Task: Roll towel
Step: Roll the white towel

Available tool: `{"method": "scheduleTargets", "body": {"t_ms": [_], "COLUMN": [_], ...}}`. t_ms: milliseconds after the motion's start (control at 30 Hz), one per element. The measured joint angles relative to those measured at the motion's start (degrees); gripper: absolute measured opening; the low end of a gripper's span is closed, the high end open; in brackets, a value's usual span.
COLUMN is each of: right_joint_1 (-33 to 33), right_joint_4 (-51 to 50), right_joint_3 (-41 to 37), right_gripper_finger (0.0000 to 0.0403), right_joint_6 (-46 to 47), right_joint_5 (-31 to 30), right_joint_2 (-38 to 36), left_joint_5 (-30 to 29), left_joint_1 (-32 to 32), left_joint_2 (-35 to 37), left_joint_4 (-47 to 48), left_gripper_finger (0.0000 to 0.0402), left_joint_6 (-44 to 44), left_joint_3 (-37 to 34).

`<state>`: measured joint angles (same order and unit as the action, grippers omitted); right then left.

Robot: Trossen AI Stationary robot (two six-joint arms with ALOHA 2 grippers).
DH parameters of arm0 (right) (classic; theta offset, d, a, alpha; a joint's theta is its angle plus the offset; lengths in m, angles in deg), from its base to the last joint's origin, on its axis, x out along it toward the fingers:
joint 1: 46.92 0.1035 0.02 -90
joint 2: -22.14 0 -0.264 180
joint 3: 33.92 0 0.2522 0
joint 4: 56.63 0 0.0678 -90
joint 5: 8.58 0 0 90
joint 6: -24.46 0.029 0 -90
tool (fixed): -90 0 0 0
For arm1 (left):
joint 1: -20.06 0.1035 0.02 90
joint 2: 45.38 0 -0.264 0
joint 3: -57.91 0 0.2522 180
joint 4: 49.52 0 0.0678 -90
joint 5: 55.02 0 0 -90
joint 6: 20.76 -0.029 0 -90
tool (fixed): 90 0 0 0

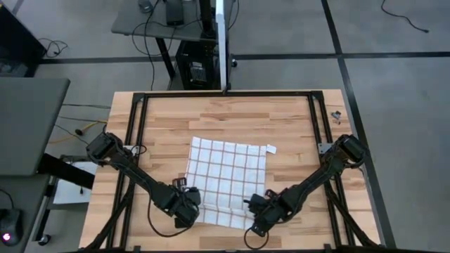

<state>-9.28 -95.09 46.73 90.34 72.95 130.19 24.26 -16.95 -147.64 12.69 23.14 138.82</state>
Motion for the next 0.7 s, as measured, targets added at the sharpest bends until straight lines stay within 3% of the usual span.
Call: {"method": "scheduleTargets", "body": {"t_ms": [400,600,700], "right_joint_1": [-1.13,-2.35,-2.36], "right_joint_4": [-2.93,-6.15,-5.56], "right_joint_3": [0.0,0.0,0.04], "right_gripper_finger": [0.0172,0.0206,0.0209], "right_joint_6": [-0.56,-4.62,-4.41], "right_joint_5": [-0.01,0.87,0.87], "right_joint_2": [-1.74,-8.23,-11.77], "left_joint_5": [-0.75,-2.68,-6.82], "left_joint_1": [0.4,1.32,-0.13], "left_joint_2": [0.12,0.33,1.96], "left_joint_4": [5.85,18.42,16.68], "left_gripper_finger": [0.0114,0.0124,0.0121], "left_joint_6": [-0.97,-2.27,-2.7], "left_joint_3": [1.53,7.22,8.51]}}
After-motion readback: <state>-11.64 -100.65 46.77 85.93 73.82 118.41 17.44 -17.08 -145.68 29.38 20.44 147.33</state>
